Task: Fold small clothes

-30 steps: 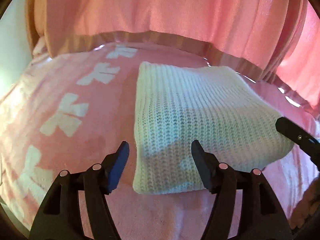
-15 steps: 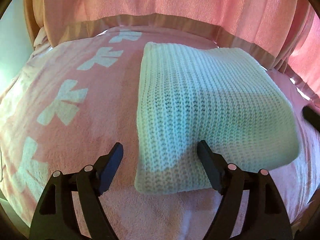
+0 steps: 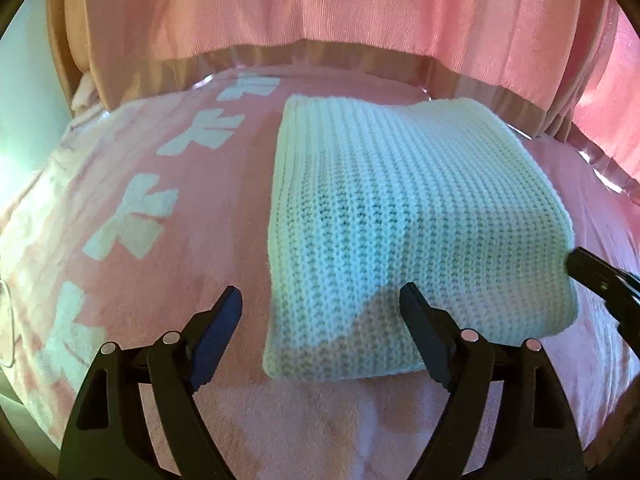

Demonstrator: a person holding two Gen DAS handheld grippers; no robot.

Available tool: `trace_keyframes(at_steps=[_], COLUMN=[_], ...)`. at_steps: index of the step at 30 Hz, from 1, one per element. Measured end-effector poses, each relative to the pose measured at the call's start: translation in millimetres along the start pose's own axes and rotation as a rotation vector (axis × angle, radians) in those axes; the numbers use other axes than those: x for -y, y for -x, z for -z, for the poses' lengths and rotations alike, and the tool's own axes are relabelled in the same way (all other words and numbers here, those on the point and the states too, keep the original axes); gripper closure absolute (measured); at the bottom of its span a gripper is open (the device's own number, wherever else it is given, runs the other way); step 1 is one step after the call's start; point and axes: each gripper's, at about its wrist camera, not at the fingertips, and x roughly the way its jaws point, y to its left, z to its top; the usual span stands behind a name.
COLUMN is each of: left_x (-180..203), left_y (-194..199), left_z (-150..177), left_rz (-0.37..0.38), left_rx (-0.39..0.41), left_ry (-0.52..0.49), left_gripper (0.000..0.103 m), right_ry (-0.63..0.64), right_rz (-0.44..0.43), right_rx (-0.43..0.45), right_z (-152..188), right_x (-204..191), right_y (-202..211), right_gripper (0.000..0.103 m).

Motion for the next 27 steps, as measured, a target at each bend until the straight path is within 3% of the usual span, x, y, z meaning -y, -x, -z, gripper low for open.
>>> trace_keyframes(at_steps=[2,5,7,9,14,20,27], left_x=[1.5,6.3,9.9,14.5,32.7,46.9,52.3], left_y=[6.4,18.7,26.6,33.8,45.7,51.3,46.8], left_z=[1.5,7.8,13.7,19.8,36.6,58.4,72.9], left_rz=[-0.026,-0.084,-0.104,-0.115,-0.143,-0.142,-0.138], left_rx=[0.029,0.087,0.124,0.163,0.239,0.273,0.223], left_ry=[-0.004,-0.016,-0.022,-0.028,-0.076,-0.111,-0.102], left_gripper=[0.017,0.013,0.01,0.008,0.006,0.006,0.006], right_ry=[0.007,0.023,-0.005,-0.014,-0.029,0.02,0.142], right_rz=[0.059,0.186,0.208,0.242,0.282,0.286,0.284], right_rx=[0.031,0.067,0.091,0.11,0.12,0.126,0.139], right_z=[8.5,22.0,32.6,41.1,52.7,62.4,73.7], right_x=[2.2,11.2,20.3,28.5,37.9,28.2,3.7], right_y=[9.1,19.0,26.1,31.5,37.4,43.4,46.8], right_gripper=[0.092,0.068,0.051,0.041,0.035,0.028,0.024])
